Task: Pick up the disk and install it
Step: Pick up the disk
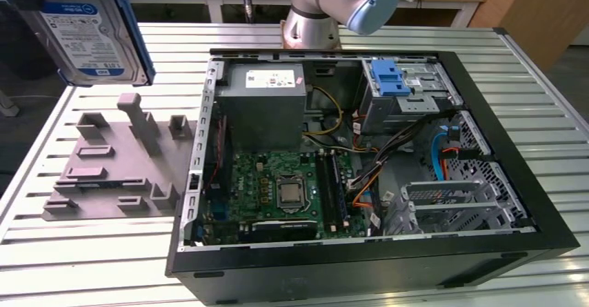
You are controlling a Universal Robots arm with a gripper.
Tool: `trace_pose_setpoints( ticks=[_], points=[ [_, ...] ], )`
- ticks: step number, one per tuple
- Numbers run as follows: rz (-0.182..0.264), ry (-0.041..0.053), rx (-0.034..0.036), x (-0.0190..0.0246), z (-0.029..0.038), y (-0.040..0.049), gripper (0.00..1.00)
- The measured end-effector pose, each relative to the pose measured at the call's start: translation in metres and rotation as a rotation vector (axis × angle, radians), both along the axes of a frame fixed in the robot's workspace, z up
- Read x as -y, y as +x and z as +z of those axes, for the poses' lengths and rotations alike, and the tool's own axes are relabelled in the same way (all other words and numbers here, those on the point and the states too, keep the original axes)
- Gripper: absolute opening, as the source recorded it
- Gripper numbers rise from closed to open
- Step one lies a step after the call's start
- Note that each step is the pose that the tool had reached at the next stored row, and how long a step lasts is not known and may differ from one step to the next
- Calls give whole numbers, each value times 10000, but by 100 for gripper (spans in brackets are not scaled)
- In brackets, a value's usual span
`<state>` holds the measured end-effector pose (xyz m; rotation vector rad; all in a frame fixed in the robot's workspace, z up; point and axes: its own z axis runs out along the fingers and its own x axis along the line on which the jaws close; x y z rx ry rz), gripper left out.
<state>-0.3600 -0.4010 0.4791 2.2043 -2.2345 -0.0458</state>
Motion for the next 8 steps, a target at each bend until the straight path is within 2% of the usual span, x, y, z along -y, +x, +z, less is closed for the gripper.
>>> trace_pose_setpoints(
  ticks=[8],
  points=[
    [0,-1,-1,9,0,43,36]
  ],
)
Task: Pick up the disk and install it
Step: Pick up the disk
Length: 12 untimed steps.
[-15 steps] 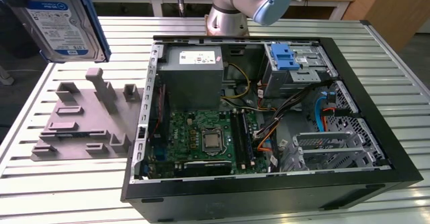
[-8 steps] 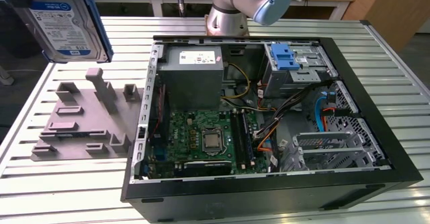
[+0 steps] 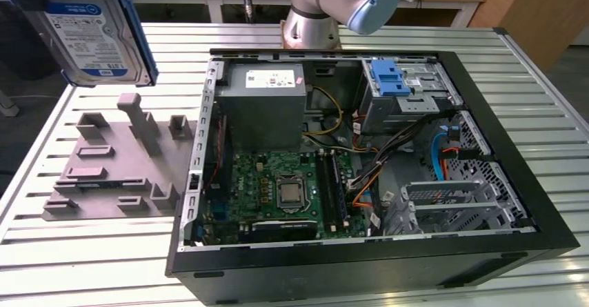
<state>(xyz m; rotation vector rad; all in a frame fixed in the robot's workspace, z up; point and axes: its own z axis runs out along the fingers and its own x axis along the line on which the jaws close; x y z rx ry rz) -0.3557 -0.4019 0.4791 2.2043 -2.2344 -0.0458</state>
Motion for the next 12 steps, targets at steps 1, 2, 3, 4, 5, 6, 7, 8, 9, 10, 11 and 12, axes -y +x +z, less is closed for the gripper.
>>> trace_pose_setpoints(
  ticks=[1,2,3,4,5,6,7,8,9,10,11,12],
  points=[
    [0,0,0,1,0,5,36],
    [0,1,1,2,-1,11,36],
    [0,1,0,3,0,16,36],
    [0,1,1,5,-1,21,36],
    [0,1,2,7,-1,24,36],
    [0,1,1,8,-1,29,36],
    [0,0,0,9,0,34,36],
    [0,1,0,10,0,38,36],
    [0,1,1,12,0,42,36],
    [0,1,1,13,0,46,36],
    [0,1,0,15,0,50,36],
    [0,0,0,16,0,54,36]
  ],
)
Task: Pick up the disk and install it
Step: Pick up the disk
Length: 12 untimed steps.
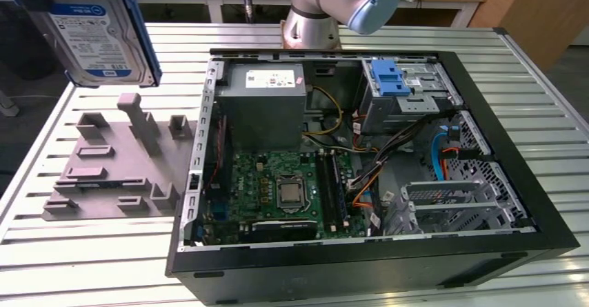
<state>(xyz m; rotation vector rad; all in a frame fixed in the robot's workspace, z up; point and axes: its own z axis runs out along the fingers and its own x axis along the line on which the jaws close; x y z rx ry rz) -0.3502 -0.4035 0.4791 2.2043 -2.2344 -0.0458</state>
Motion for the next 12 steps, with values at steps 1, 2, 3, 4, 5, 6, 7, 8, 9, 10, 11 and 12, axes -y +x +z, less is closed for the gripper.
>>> trace_pose_setpoints(
  ticks=[1,2,3,4,5,6,7,8,9,10,11,12],
  points=[
    [0,0,1,1,0,3,36],
    [0,0,0,3,0,7,36],
    [0,0,1,4,0,11,36],
    [0,0,1,5,0,14,36],
    [0,1,1,7,-1,18,36],
    [0,0,0,8,0,22,36],
    [0,0,1,9,0,27,36],
    [0,0,1,11,0,31,36],
    [0,1,1,12,-1,35,36],
    [1,0,1,13,0,38,36],
    [0,0,0,14,0,42,36],
    [0,0,1,16,0,45,36]
  ],
)
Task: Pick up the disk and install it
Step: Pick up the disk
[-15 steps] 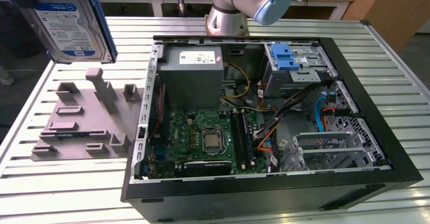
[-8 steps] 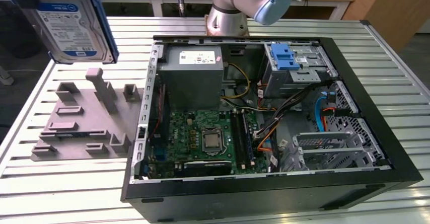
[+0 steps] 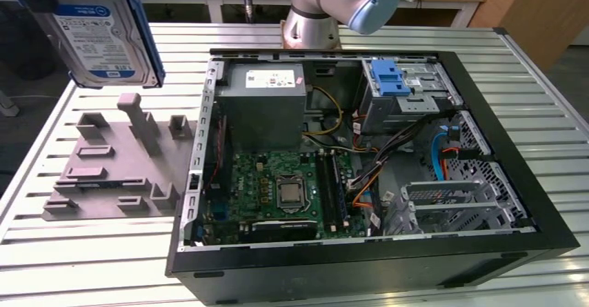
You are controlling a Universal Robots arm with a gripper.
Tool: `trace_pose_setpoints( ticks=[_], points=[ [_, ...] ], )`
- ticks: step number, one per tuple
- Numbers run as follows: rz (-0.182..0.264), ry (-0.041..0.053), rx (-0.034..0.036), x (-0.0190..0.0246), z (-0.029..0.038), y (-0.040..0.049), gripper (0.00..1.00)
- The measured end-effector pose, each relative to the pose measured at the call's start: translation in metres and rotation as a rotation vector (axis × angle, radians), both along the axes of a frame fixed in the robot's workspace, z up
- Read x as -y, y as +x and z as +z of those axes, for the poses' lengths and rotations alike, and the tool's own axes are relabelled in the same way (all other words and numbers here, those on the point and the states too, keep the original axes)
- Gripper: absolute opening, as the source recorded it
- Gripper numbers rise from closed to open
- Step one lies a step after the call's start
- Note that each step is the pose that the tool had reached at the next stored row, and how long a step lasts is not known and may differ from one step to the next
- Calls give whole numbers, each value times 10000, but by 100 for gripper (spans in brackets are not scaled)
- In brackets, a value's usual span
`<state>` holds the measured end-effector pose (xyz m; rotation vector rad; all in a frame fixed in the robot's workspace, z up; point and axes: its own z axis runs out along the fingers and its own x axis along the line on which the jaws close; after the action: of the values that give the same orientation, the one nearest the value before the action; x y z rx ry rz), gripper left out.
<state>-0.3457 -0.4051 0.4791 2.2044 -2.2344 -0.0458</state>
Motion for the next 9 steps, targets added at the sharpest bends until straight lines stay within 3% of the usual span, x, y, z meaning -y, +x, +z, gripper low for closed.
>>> trace_pose_setpoints(
  ticks=[9],
  points=[
    [0,0,0,8,0,16,36]
  ],
)
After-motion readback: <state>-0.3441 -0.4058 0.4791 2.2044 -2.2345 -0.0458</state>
